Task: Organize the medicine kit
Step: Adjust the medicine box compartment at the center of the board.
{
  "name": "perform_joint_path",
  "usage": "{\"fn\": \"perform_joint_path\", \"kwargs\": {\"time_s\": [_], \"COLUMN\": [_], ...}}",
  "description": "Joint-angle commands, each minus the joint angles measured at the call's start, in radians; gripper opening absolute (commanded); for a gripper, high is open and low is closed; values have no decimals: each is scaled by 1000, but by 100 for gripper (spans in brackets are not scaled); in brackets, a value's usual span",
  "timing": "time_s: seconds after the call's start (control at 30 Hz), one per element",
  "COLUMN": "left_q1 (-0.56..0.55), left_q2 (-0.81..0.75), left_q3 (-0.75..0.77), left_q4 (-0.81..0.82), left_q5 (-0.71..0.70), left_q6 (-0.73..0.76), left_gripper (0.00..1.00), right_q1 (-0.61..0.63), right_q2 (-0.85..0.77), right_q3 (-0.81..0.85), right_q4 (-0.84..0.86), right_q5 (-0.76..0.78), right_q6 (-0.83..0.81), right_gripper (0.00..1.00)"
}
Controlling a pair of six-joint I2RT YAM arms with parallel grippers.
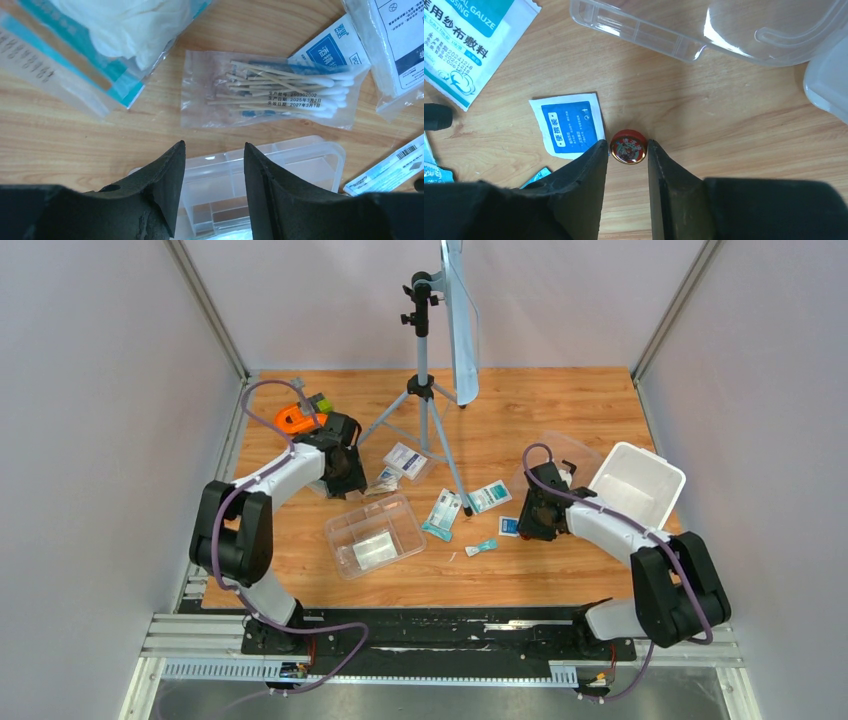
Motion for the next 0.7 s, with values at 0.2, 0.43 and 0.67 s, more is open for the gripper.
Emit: {"fn": "perform_joint_path", "kwargs": {"time_s": [0.2,0.43,0.67], "left_q1": [-9,-56,-96], "left_q2": [110,85,61], "left_q3": [18,-28,-76], "left_q4": [139,145,133], "left_q5": [120,145,164], "left_q6": [25,30,41], "left_gripper": [45,42,42], "right_q1": [-3,-3,-3], "right_q2": [-52,-84,-113], "right_q3": [5,14,24], "right_q4": [13,-8,-18], "right_q5": [-42,-48,-64], "right_q6": [-2,-6,-4], "right_gripper": [34,33,32]}}
